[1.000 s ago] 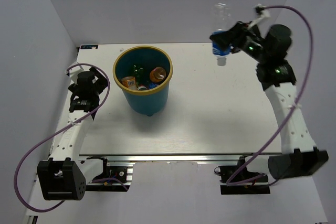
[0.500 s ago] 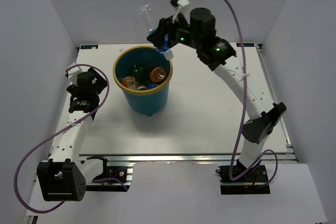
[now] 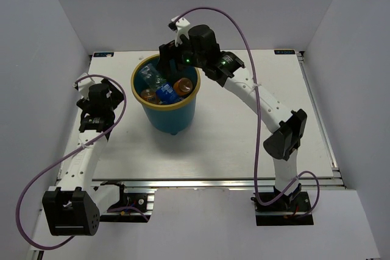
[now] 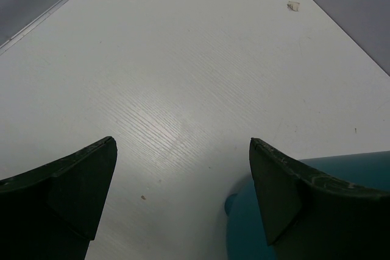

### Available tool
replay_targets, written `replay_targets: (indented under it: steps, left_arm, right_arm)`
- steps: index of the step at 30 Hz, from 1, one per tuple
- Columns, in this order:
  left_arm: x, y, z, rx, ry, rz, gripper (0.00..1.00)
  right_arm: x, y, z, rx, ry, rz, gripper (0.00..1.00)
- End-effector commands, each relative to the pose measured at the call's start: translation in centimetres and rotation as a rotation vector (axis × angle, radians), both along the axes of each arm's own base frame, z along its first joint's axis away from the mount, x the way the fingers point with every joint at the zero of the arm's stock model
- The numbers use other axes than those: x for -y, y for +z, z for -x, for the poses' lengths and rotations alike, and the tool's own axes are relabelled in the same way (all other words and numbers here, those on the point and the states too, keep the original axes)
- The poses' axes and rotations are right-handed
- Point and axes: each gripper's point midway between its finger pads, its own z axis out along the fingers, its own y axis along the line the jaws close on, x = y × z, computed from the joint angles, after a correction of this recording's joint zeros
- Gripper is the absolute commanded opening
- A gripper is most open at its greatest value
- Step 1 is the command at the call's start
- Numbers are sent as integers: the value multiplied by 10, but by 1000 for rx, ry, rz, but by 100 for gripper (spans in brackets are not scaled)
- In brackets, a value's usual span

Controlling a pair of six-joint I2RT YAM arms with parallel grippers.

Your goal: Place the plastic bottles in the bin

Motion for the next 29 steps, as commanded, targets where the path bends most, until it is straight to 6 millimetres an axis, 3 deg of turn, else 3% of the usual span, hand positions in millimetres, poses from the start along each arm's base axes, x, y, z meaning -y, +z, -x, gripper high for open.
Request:
replay_targets:
  steps: [1, 3, 5, 6, 7, 9, 10, 11, 13, 14, 15, 16, 17, 18, 19, 20, 21, 23, 25, 29]
  left_arm:
    - [-3, 19, 2, 50, 9, -12, 98]
    - [-4, 20, 3, 50, 16, -17, 98]
    - [-7, 21, 5, 48, 31, -24, 98]
    - [-7, 21, 5, 50, 32, -25, 98]
    - [-7, 20, 5, 50, 32, -25, 98]
    - [-7, 20, 5, 51, 31, -24, 98]
    - [-7, 20, 5, 51, 31, -24, 98]
    - [-7, 19, 5, 48, 33, -25, 98]
    - [-9, 18, 6, 41, 44, -29, 98]
    - [-10, 17, 6, 39, 50, -29, 98]
    - [-10, 17, 6, 41, 52, -27, 98]
    - [-10, 17, 5, 41, 51, -25, 98]
    - [-10, 17, 5, 40, 51, -24, 98]
    - [-10, 16, 6, 39, 53, -21, 98]
    - [-10, 15, 6, 39, 58, -17, 98]
    - [-10, 15, 6, 40, 64, -15, 98]
    - [-11, 15, 7, 41, 73, -7, 98]
    - [-12, 13, 7, 39, 86, -2, 98]
    - [-12, 11, 9, 34, 98, 8, 98]
    - [-13, 4, 12, 26, 115, 22, 98]
  right_arm:
    - [17, 75, 4, 150, -32, -109, 89]
    - [26, 84, -1, 167, -79, -114, 89]
    - [53, 92, -11, 153, -169, -118, 89]
    - [70, 95, -20, 143, -229, -123, 89]
    - [101, 94, -40, 124, -297, -131, 89]
    - [141, 85, -44, 49, -348, -160, 89]
    - [178, 78, -61, 42, -431, -152, 89]
    - [203, 58, -59, 24, -486, -127, 89]
    - [267, 34, -73, 19, -692, -77, 89]
    - [289, 40, -64, 41, -739, -99, 89]
    - [305, -9, -58, -53, -776, -68, 89]
    - [326, -25, -54, -80, -819, -72, 89]
    - [339, -23, -38, -59, -857, -96, 89]
    - [351, -71, -26, -113, -913, -52, 89]
    - [359, -86, -17, -133, -961, -63, 89]
    - [375, -82, -2, -95, -1031, -89, 89]
    - [382, -118, 10, -135, -1072, -67, 89]
    - [394, -123, 26, -122, -1138, -124, 89]
    - [400, -140, 35, -137, -1166, -118, 89]
    - [405, -134, 41, -102, -1171, -111, 89]
